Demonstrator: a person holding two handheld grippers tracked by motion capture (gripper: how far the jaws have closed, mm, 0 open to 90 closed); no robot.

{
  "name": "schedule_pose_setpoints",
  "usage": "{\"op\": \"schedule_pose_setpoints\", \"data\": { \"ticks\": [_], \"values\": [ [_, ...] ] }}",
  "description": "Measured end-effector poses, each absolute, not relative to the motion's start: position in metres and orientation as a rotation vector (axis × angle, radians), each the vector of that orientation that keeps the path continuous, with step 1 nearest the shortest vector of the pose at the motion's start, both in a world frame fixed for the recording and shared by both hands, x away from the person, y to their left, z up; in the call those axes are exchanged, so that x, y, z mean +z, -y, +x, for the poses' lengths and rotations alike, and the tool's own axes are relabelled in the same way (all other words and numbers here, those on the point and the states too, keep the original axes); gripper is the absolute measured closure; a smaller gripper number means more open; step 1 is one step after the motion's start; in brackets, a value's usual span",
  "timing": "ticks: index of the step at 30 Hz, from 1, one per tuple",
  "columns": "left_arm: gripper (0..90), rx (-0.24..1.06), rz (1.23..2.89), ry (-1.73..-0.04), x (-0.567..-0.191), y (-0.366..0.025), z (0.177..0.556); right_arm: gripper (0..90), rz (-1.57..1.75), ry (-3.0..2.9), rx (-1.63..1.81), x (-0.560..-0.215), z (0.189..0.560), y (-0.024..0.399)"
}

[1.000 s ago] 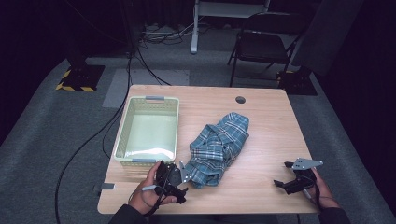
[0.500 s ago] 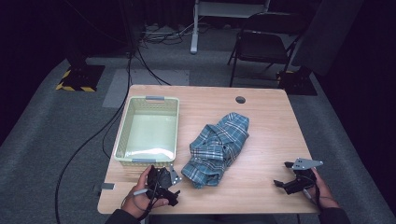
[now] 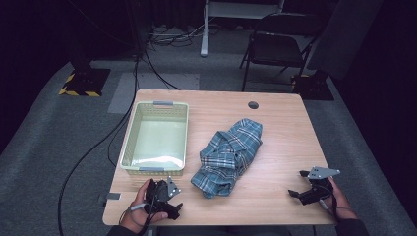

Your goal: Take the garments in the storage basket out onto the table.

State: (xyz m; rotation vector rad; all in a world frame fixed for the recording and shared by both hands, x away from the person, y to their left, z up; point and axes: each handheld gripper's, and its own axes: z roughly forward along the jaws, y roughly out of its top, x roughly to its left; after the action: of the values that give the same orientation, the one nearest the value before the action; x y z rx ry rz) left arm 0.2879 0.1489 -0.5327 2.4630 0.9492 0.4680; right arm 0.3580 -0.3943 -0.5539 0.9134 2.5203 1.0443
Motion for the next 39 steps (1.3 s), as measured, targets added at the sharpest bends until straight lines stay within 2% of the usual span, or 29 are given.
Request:
{"op": "schedule_pose_setpoints", "data": {
  "ticks": [17, 39],
  "values": [
    [2.2, 0.376, 2.25, -1.052, -0.549, -0.186, 0.283, 0.5, 0.913, -2.521, 1.045, -0.554, 0.358, 0.394],
    [0.0, 0.396, 2.189, -1.024, -0.555, -0.197, 0.28, 0.4, 0.914, -2.521, 1.045, -0.554, 0.358, 0.394]
  ]
}}
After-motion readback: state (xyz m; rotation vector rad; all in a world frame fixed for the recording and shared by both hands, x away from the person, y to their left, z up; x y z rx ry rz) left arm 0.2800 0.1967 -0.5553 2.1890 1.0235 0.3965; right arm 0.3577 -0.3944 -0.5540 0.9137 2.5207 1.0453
